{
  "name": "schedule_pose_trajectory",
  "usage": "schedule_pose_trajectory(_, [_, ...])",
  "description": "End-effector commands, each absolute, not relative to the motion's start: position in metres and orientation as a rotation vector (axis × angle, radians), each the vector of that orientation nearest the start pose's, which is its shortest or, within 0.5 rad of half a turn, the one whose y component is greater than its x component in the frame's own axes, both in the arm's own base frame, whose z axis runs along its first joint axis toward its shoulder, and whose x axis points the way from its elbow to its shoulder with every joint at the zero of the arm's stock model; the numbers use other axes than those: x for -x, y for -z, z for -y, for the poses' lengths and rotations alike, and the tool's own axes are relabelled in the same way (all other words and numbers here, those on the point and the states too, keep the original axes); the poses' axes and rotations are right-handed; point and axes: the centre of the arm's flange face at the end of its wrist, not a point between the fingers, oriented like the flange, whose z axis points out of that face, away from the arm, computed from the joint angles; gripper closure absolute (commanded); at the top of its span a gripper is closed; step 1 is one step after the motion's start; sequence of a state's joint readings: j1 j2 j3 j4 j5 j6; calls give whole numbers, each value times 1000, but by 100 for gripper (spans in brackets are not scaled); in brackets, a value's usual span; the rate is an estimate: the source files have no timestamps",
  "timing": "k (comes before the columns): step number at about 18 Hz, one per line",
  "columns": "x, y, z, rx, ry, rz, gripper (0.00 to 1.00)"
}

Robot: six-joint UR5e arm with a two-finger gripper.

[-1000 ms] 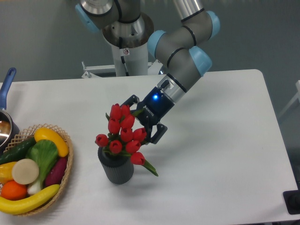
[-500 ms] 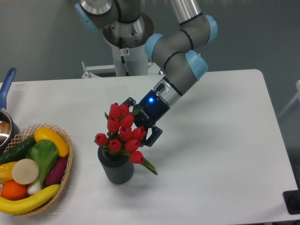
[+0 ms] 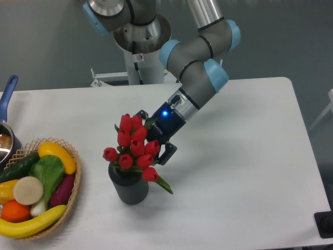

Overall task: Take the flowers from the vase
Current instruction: 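Close the gripper on the tulip stems just above the vase rim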

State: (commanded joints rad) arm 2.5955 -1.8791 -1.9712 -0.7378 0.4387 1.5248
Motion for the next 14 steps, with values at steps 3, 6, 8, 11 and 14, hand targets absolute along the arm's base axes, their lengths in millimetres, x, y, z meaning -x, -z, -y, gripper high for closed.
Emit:
schedule_pose_trajectory(3, [340,-283,-468,1931,252,-576,0])
schedule_pose_trajectory(6, [340,-286,-471,1927,250,-582,0])
schedule_pose_trajectory(8, [340,-285,-476,1926,256,-586,0])
schedule_pose_trajectory(11, [340,-287,-478,1920,257,-588,0])
schedule_pose_trajectory(14, [337,-283,-479,1922,270,-585,0])
